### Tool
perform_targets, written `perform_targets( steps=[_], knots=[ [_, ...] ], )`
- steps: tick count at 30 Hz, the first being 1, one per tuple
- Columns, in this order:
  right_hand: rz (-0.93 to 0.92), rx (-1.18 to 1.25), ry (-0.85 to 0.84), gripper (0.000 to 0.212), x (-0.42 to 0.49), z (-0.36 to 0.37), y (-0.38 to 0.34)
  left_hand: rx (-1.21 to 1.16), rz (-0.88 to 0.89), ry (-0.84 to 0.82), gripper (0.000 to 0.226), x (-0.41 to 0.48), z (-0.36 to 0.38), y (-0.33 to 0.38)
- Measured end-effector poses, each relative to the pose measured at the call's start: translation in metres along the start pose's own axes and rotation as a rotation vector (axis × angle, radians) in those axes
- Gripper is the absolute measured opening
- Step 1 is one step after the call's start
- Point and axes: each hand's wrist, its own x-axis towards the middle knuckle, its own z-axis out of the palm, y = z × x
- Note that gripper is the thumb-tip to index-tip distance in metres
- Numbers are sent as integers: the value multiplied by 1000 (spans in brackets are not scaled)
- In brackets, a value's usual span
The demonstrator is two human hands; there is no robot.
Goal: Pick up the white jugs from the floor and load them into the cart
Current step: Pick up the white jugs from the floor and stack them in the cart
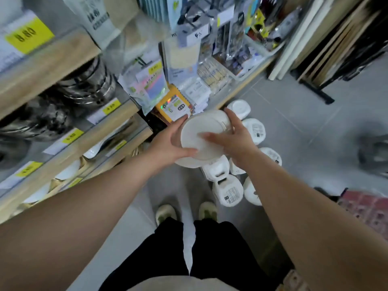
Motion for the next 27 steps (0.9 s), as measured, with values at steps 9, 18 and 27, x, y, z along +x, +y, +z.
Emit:
perform_targets(
  steps=[9, 18, 27],
  knots=[
    [-185, -26, -273, 109, -55, 18, -69, -76, 39, 339, 93, -95, -19, 58],
    [-380, -212, -735, 90, -122, 82, -104, -440, 86, 899, 77, -228, 4, 51],
    [-398, -399, -1134, 94, -274, 221, -58, -538, -30, 1350, 93, -417, -2, -14]
  ],
)
